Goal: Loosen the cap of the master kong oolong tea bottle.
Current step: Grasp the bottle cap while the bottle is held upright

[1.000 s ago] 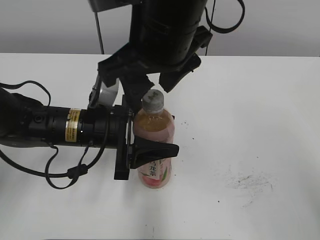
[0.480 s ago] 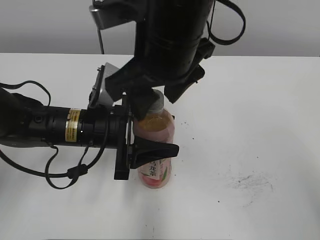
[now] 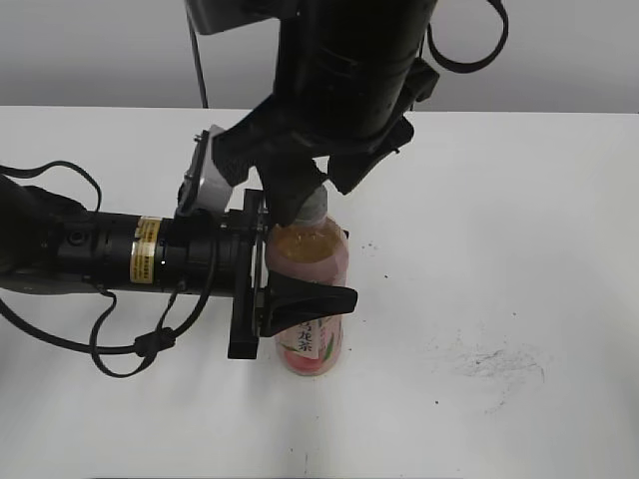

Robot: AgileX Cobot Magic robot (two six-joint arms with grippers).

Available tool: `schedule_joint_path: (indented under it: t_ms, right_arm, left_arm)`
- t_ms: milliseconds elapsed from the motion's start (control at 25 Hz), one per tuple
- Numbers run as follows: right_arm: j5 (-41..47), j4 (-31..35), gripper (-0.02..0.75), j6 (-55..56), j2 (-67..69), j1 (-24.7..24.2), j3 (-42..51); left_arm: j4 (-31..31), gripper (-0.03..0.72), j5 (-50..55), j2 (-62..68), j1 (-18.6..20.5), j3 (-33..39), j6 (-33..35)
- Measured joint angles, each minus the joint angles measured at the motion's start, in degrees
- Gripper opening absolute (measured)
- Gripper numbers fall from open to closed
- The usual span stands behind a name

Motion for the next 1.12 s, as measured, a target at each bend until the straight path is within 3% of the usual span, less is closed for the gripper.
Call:
schedule_joint_path:
  t_ms: [200, 480, 720, 920, 1120]
  right_arm:
    - [0.0, 0.4, 0.444, -0.7, 0.2, 0.0, 0.0]
    - [0.0, 0.4, 0.28, -1.7, 0.3, 0.0, 0.0]
    - [0.0, 0.4, 0.276, -5.1, 0.3, 0.0, 0.0]
    - [0.0, 0.4, 0.276, -18.3, 0.3, -0.1, 0.0]
    - [0.0, 0.4, 0.275, -39.7, 0.3, -0.3, 0.0]
  left_arm:
    - [0.0, 0.445, 0.0, 0.0, 0.0, 0.0, 0.0]
    - [0.0, 0.445, 0.0, 0.0, 0.0, 0.0, 0.0]
    - [0.0, 0.445, 0.1, 0.0, 0.0, 0.0, 0.0]
    - [0.0, 0.445, 0.1, 0.0, 0.0, 0.0, 0.0]
    - [0.1, 0.445, 0.0, 0.0, 0.0, 0.0, 0.0]
